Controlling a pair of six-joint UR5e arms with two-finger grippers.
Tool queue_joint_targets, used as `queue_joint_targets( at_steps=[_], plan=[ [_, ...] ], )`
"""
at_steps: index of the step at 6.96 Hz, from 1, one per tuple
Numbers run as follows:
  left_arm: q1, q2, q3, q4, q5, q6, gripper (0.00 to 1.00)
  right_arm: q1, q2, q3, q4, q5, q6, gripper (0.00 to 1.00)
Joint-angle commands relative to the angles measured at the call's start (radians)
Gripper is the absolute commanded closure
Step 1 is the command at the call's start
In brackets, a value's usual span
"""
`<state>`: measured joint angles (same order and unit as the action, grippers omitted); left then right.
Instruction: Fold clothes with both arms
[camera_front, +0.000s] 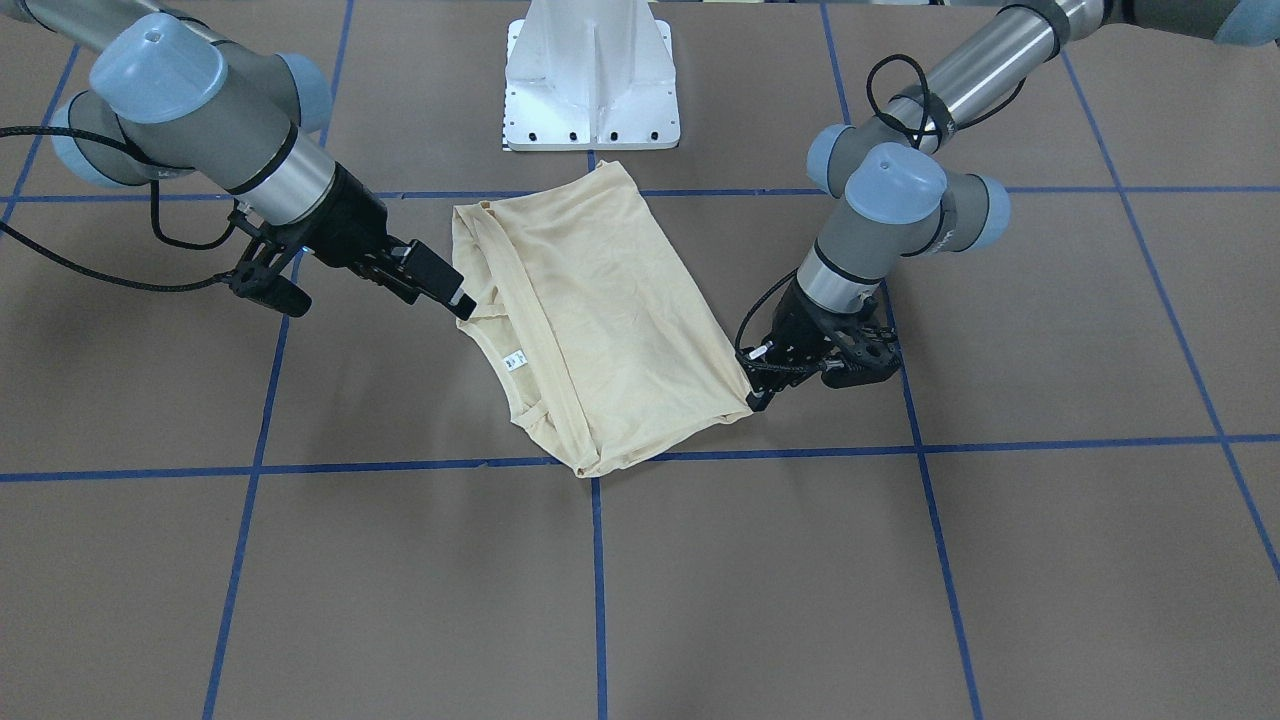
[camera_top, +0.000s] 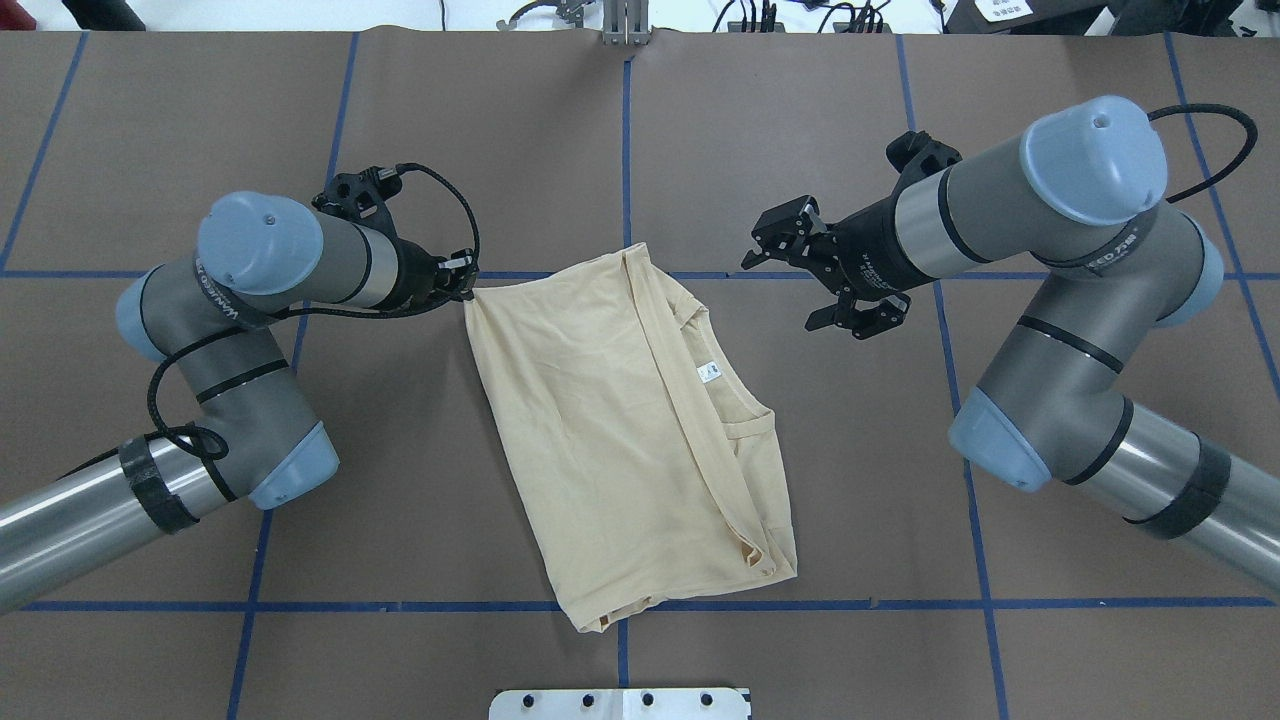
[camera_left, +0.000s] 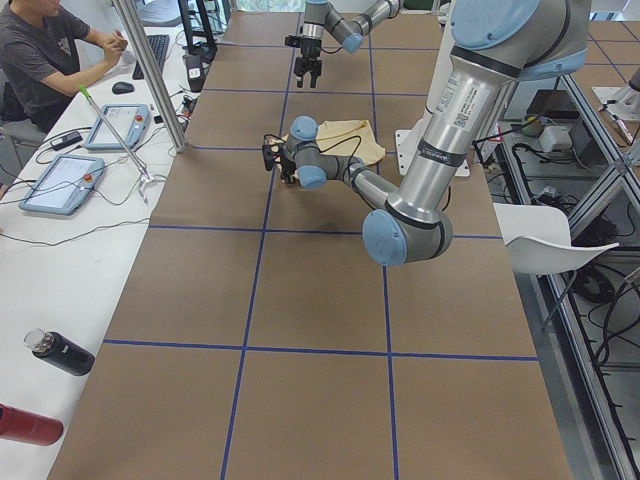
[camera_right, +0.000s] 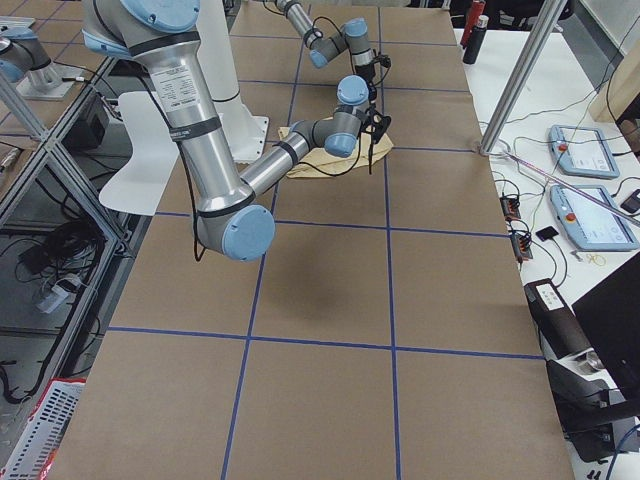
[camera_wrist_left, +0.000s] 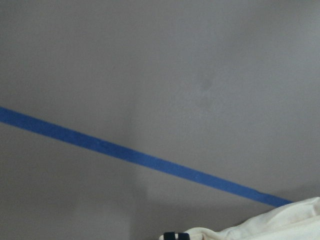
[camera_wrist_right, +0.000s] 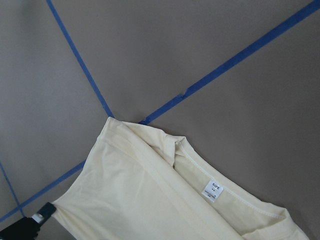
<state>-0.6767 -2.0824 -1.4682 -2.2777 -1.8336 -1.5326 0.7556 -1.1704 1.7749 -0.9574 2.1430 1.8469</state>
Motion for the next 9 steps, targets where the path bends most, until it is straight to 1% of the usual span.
queue_joint_targets(
  at_steps=[1, 2, 3, 5, 6, 8, 9],
  plan=[
    [-0.023, -0.101, 0.131, -0.012, 0.002, -0.001, 1.00, 0.001, 0.000, -0.002, 0.000, -0.002, 0.000, 0.00],
    [-0.043, -0.142, 0.196, -0.032, 0.002, 0.014, 1.00, -0.004, -0.005, -0.003, 0.000, -0.018, 0.000, 0.00],
    [-0.053, -0.146, 0.236, -0.102, 0.005, 0.017, 1.00, -0.018, -0.009, -0.003, 0.002, -0.061, 0.000, 0.00],
    [-0.072, -0.183, 0.336, -0.161, 0.040, 0.026, 1.00, -0.029, -0.011, 0.000, 0.000, -0.066, 0.000, 0.00],
    [-0.073, -0.192, 0.356, -0.184, 0.042, 0.026, 1.00, -0.029, -0.011, 0.000, 0.000, -0.066, 0.000, 0.00],
    [-0.073, -0.214, 0.365, -0.186, 0.043, 0.025, 1.00, -0.032, -0.012, 0.001, 0.000, -0.066, 0.000, 0.00],
    [-0.073, -0.229, 0.377, -0.186, 0.074, 0.025, 1.00, -0.030, -0.012, 0.003, 0.000, -0.066, 0.000, 0.00]
  ],
)
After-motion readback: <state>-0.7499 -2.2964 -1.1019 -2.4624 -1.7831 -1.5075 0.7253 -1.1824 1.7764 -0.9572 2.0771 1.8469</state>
